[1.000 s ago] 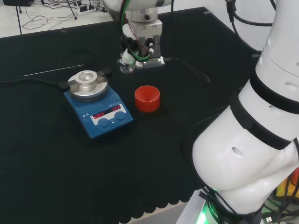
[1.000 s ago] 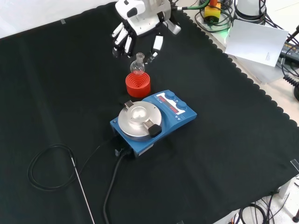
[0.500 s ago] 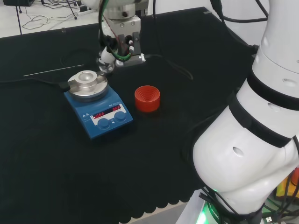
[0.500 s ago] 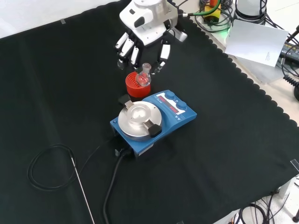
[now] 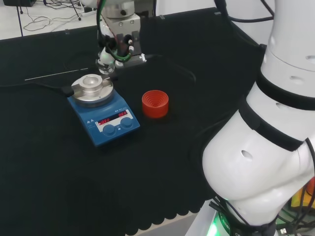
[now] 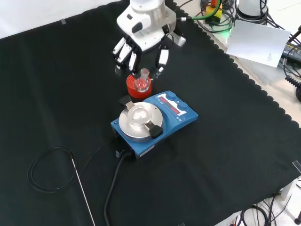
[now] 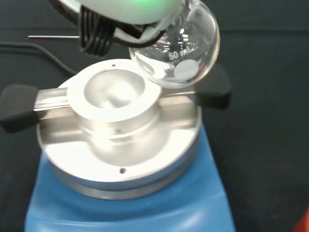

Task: Place the round-bottom flask on the heater.

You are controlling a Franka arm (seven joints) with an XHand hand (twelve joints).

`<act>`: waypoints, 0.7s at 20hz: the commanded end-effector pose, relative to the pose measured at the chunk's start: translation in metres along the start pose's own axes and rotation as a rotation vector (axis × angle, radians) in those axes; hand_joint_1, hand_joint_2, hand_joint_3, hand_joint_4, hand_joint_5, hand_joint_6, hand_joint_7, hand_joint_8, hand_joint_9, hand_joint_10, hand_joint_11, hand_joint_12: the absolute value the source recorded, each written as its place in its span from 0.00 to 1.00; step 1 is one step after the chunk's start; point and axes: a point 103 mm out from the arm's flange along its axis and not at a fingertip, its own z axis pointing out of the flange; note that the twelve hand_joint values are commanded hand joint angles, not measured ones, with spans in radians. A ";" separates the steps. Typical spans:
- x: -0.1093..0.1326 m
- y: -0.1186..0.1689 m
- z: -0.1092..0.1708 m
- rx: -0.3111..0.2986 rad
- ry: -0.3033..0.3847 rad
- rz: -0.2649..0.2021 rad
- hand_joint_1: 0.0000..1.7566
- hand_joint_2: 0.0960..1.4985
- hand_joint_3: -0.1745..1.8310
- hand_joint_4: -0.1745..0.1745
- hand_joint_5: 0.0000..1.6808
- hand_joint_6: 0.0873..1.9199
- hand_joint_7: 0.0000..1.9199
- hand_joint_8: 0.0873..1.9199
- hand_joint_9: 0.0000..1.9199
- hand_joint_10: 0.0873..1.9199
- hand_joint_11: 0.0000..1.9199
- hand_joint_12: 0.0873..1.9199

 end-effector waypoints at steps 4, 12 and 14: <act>0.048 0.024 0.017 0.031 -0.018 -0.084 0.64 0.41 0.46 0.65 0.68 0.46 0.23 0.33 0.37 0.28 0.23 0.67; 0.040 0.035 0.027 0.045 -0.016 -0.076 0.64 0.41 0.46 0.65 0.68 0.46 0.23 0.33 0.37 0.28 0.23 0.67; 0.039 0.037 0.029 0.049 -0.014 -0.076 0.64 0.41 0.46 0.65 0.68 0.46 0.23 0.33 0.37 0.28 0.23 0.67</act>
